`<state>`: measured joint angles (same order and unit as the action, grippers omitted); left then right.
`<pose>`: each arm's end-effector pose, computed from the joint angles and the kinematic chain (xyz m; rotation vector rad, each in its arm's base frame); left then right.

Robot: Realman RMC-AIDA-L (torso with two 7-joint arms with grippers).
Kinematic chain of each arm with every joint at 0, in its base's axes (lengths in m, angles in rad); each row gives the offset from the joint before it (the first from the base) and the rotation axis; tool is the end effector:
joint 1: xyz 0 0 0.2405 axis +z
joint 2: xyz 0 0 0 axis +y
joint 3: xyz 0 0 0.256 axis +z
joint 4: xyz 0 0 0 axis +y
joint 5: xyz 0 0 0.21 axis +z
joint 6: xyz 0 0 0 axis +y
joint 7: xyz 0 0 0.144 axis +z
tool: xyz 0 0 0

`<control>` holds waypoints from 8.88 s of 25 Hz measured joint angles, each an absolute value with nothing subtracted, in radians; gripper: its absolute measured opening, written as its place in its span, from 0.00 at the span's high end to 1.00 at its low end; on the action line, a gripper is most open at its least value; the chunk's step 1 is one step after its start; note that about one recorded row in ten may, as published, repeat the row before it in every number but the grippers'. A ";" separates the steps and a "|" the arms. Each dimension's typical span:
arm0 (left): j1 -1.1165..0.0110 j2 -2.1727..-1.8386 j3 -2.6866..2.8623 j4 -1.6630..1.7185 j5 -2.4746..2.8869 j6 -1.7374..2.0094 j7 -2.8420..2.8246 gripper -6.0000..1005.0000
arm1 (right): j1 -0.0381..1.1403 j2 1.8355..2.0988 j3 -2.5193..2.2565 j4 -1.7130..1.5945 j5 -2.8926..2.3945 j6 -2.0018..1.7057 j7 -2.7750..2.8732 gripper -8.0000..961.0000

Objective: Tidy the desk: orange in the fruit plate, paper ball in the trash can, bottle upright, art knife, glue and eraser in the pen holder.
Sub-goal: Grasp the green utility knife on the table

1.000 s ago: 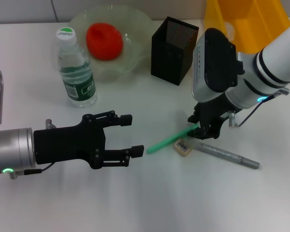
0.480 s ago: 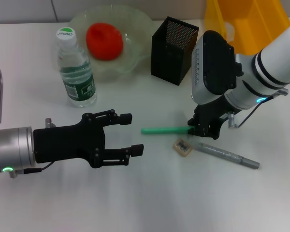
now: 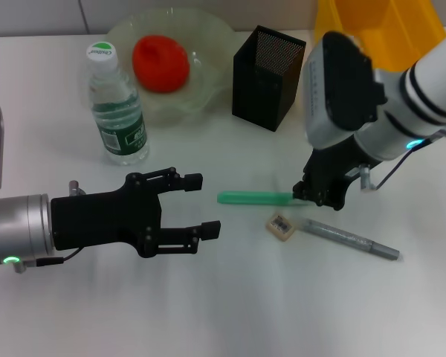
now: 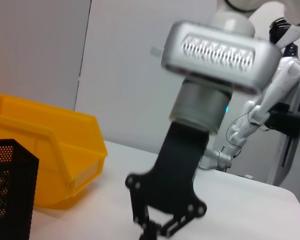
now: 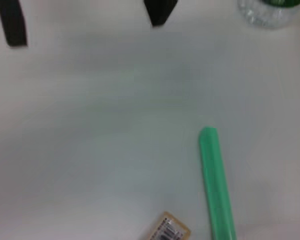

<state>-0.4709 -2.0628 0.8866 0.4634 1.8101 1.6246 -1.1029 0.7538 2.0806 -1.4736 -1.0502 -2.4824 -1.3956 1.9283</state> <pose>-0.2644 0.2858 -0.0351 -2.8405 -0.4407 -0.8771 0.1669 0.3705 -0.0518 -2.9553 0.0498 -0.5891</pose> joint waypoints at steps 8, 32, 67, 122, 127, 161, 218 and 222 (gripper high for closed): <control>-0.470 -2.062 0.887 0.463 1.810 1.626 -1.103 0.17 | 0.758 2.079 -1.423 -1.073 -2.491 -1.420 1.931 0.99; -0.577 -2.067 0.891 0.533 1.764 1.726 -1.237 0.17 | 0.499 2.068 -0.793 -0.904 -2.121 -1.653 1.599 0.42; -0.871 -2.080 1.679 1.096 2.260 1.238 -2.226 0.17 | 0.206 2.042 -0.500 -0.604 -1.909 -1.672 1.113 0.15; -0.879 -2.080 1.919 0.870 2.312 0.944 -2.220 0.79 | 0.243 2.052 -0.497 -0.595 -1.907 -1.647 1.112 0.15; -0.890 -2.080 1.919 0.854 2.312 0.945 -2.220 0.81 | 0.245 2.053 -0.498 -0.595 -1.907 -1.647 1.112 0.15; -0.861 -2.080 1.834 0.929 2.284 1.055 -2.220 0.87 | 0.264 2.049 -0.506 -0.569 -1.907 -1.635 1.111 0.15; -0.951 -2.080 1.877 0.820 2.339 1.091 -2.261 0.65 | 0.281 2.062 -0.508 -0.569 -1.907 -1.625 1.098 0.15; -0.951 -2.080 1.878 0.821 2.339 1.092 -2.261 0.76 | 0.284 2.062 -0.508 -0.569 -1.907 -1.625 1.098 0.15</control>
